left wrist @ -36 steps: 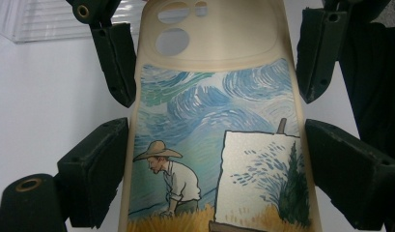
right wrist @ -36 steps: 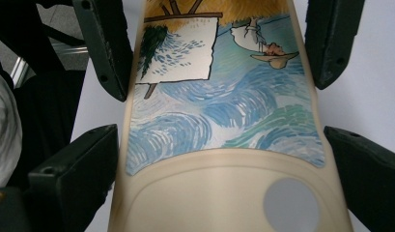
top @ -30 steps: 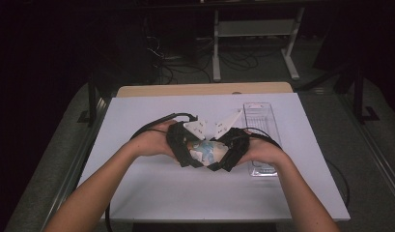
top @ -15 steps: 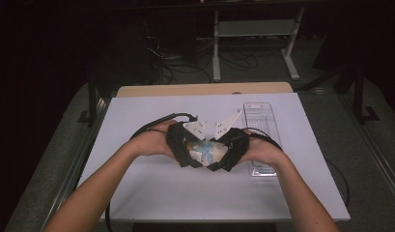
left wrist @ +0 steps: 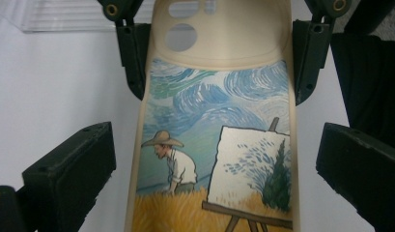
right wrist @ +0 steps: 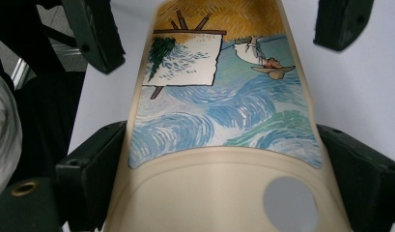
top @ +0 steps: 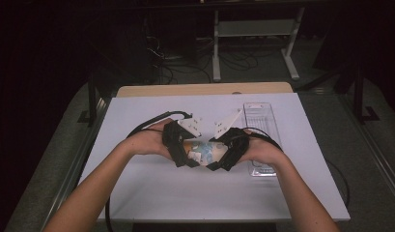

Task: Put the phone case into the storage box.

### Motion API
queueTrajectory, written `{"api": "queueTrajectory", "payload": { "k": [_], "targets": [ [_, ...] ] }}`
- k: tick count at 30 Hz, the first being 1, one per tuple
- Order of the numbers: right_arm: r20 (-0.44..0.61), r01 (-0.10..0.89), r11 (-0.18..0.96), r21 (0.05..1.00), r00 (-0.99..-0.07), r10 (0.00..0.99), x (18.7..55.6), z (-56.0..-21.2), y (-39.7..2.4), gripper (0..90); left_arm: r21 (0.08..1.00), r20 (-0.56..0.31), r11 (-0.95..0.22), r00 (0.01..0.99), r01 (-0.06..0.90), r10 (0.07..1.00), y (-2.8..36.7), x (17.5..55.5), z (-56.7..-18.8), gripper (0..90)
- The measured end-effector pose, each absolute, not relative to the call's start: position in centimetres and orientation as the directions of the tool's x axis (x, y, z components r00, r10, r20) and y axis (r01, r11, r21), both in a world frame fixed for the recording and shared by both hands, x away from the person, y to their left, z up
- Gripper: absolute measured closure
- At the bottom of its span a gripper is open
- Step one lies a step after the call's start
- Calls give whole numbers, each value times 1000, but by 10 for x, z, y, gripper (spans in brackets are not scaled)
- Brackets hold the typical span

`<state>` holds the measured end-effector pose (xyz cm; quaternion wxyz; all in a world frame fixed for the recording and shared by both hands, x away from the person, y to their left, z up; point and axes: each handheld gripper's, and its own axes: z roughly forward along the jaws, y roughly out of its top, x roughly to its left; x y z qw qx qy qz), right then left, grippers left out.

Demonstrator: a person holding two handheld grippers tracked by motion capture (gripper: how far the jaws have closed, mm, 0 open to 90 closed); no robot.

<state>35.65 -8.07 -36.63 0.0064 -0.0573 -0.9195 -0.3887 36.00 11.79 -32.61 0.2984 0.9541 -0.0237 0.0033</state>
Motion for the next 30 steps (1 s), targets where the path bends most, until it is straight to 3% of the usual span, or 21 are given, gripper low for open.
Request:
{"api": "queueTrajectory", "payload": {
  "k": [16,30],
  "targets": [
    [61,162,683,713,-984,169,360,-366,-88,102,665,34,-739,984,106,172,168,352,-321,3],
    [90,224,664,714,-969,230,364,-369,-93,103,687,16,-671,917,279,398,199,340,-351,3]
  ]
}}
